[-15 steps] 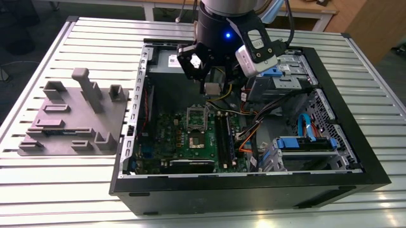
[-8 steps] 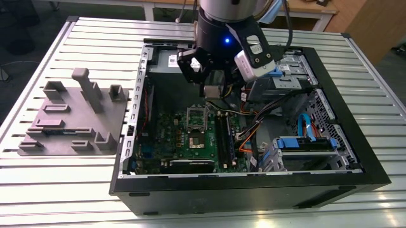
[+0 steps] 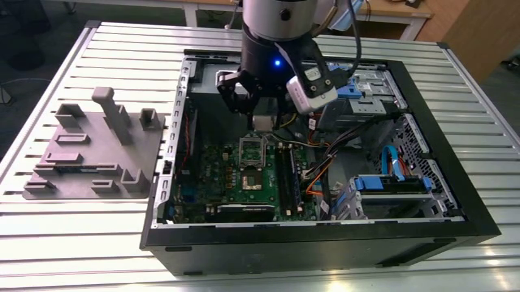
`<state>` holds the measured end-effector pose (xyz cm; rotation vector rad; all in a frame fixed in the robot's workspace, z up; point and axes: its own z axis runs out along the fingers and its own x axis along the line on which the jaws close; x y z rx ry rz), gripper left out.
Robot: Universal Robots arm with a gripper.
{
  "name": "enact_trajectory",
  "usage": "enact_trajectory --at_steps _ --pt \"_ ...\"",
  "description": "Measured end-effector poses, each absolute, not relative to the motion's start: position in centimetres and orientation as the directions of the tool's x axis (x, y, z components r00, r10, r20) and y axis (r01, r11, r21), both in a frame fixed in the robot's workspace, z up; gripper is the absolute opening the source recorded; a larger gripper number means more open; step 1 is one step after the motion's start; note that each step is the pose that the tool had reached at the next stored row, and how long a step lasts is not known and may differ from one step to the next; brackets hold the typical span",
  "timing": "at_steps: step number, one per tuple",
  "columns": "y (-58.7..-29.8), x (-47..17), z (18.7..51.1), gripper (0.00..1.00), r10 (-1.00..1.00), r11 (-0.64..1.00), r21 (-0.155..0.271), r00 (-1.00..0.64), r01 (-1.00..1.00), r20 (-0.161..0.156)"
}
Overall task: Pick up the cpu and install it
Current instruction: 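Place the cpu into insertion slot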
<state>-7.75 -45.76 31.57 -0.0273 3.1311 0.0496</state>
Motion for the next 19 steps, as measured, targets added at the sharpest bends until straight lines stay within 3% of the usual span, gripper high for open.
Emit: enact_trajectory --at_steps 19 --pt "-46.6 -7.8 28.2 0.47 -0.017 0.999 0.032 -1.000 -0.017 -0.010"
